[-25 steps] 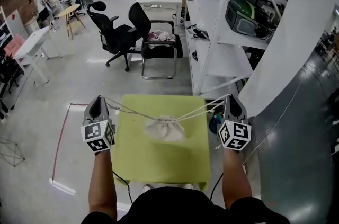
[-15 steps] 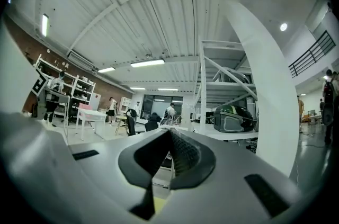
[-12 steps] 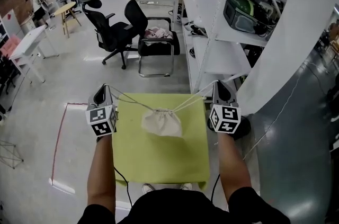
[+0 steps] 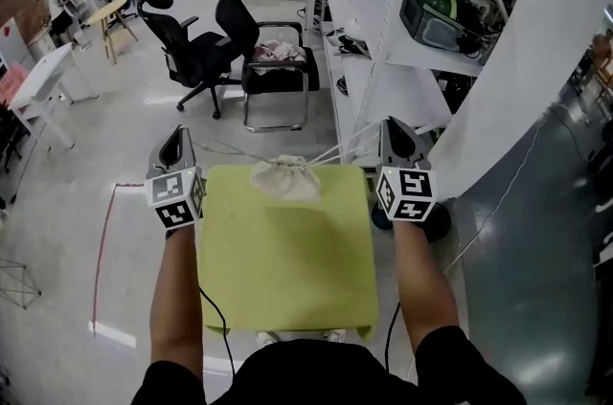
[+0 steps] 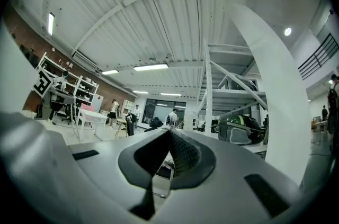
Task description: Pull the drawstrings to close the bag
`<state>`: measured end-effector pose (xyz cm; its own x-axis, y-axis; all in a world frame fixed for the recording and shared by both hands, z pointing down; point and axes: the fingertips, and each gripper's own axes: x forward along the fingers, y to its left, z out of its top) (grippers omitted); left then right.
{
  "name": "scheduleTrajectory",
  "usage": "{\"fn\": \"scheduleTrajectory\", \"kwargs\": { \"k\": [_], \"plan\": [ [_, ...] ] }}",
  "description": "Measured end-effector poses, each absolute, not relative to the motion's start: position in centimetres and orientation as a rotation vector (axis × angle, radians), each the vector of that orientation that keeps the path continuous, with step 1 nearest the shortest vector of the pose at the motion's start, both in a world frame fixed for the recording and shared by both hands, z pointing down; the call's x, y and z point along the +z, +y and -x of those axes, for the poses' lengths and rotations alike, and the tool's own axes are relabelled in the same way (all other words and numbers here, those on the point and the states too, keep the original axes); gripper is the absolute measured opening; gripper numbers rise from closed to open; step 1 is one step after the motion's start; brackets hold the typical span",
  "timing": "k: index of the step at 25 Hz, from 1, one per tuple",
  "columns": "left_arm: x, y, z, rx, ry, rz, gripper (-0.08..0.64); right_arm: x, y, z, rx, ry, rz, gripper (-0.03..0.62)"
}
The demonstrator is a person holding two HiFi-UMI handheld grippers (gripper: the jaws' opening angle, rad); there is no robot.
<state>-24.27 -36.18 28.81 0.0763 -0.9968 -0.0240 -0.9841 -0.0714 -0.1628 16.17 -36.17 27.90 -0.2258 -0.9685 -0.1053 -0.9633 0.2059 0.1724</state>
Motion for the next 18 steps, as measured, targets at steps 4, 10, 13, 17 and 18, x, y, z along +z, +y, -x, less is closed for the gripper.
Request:
{"fn": "scheduleTrajectory", "kwargs": {
  "k": [4,10,13,17,18],
  "plan": [
    [32.8,-34.2,24.6,-0.217,2.083,2.237,0.006,30.7,-34.2,-14.6,-0.269,-2.46,-1.812,0.009],
    [40.7,-31.4,24.7,-0.386,2.132,2.337,0.006,36.8,-31.0,-11.8,-0.159,-2.472,-1.614,0.009],
    [43.4,-29.9,24.7,-0.451,2.146,2.37,0.006,39.5,-29.5,-11.1,-0.094,-2.459,-1.581,0.009],
    [46.6,-27.8,24.3,-0.527,2.167,2.415,0.006,43.1,-27.4,-10.7,0.013,-2.432,-1.555,0.009],
    [47.5,-27.3,24.2,-0.549,2.172,2.427,0.006,44.1,-26.8,-10.6,0.039,-2.423,-1.543,0.009]
  ]
}}
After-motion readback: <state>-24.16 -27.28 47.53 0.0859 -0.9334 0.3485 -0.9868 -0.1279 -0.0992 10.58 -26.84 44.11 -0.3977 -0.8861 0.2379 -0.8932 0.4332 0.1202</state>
